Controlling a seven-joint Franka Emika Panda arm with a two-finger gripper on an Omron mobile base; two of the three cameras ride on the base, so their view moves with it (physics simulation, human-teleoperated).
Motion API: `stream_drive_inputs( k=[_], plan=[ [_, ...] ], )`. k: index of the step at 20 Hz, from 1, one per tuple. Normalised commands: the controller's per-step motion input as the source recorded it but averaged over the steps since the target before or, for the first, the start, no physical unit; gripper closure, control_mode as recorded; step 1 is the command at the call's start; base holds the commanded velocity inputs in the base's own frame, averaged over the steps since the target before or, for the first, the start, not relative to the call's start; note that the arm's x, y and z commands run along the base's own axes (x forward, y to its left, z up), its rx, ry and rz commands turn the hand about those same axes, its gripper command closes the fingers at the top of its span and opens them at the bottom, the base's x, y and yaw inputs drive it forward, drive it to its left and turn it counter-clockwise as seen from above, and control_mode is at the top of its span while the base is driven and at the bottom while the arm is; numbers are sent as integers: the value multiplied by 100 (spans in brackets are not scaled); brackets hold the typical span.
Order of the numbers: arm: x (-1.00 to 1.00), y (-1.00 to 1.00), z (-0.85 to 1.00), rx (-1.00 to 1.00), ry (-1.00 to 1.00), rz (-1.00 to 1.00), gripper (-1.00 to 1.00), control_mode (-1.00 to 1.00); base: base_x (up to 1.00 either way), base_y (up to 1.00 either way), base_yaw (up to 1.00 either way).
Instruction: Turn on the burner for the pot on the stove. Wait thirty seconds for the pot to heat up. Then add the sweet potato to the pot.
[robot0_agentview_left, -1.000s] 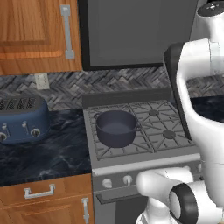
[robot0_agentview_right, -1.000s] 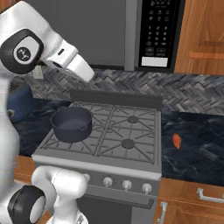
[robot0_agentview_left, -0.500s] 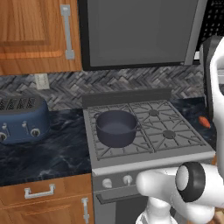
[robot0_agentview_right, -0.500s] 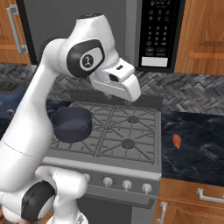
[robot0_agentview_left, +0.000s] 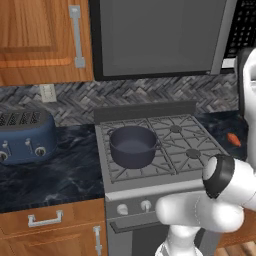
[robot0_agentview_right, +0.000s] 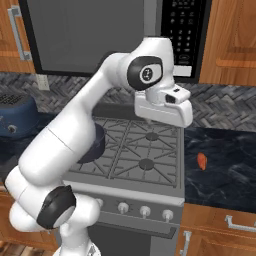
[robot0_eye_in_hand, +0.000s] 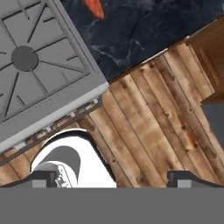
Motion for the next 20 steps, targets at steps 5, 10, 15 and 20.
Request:
stream_drive_inputs(
  k=[5, 10, 15, 20],
  plan=[
    [44, -43, -55, 24, 20, 15, -100, -100, 0, 0, 0],
    [68, -37, -58, 26, 13, 24, -100, -100, 0, 0, 0],
    [69, -46, -31, 18, 11, 18, -100, -100, 0, 0, 0],
    [64, -49, -31, 10, 7, 14, -100, -100, 0, 0, 0]
  ],
)
